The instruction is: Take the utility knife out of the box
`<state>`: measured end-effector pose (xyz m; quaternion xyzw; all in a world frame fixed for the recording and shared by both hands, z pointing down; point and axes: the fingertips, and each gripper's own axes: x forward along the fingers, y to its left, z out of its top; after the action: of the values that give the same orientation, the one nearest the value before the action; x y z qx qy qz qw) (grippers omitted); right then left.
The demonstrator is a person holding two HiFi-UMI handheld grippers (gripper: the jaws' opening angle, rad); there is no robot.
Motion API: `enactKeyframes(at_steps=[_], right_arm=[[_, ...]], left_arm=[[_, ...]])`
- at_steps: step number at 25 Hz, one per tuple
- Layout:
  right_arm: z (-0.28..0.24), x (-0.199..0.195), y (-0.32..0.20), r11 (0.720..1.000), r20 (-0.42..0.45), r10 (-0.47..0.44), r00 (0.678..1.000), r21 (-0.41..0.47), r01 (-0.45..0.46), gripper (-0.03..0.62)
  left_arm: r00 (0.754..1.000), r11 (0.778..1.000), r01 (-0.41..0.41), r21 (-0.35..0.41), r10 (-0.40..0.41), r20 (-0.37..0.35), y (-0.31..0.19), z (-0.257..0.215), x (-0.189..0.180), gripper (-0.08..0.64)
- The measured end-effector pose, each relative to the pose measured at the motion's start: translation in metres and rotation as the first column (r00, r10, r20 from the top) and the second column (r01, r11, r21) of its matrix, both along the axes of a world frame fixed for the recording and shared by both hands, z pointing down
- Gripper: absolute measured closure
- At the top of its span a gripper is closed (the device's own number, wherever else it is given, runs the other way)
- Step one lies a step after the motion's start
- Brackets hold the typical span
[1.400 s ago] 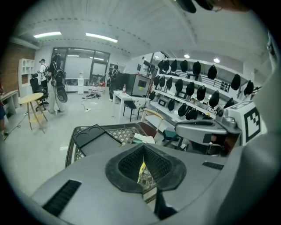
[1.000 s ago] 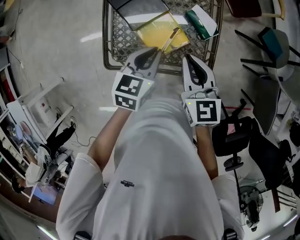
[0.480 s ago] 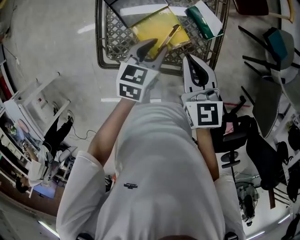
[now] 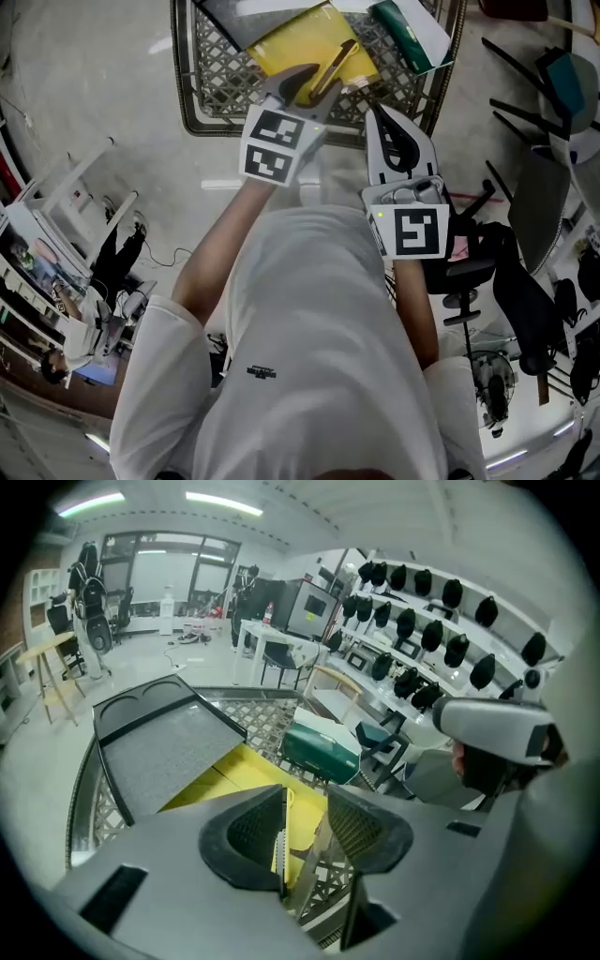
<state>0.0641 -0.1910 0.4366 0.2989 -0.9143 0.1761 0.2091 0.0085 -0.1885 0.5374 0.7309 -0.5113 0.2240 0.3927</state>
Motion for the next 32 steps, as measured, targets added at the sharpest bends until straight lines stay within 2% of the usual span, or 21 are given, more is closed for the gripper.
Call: enactKeyframes(at_steps=[8, 14, 32], right_arm=[[0.019, 0.002, -0.007, 0.999, -0.011, 0.019, 1.0, -0.045, -0.02, 0.594], [0.03, 0.001, -0.009, 0.999, -0.02, 0.02, 1.0, -0.047, -0.021, 0.594], [0.053, 0.005, -0.017, 0.994, -0.037, 0.048, 0.998, -0.101, -0.051, 0.592]], left_arm=[[0.999, 0.998, -0.029, -0.064, 0.03, 0.014, -0.004, 0.038, 0.007, 0.408], [0.998, 0.993, -0.052, -0.11, 0.054, 0.018, -0.006, 0.065, 0.012, 0.407], [0.992, 0.965, -0.089, -0.247, 0.109, 0.067, -0.008, 0.129, 0.021, 0.405]])
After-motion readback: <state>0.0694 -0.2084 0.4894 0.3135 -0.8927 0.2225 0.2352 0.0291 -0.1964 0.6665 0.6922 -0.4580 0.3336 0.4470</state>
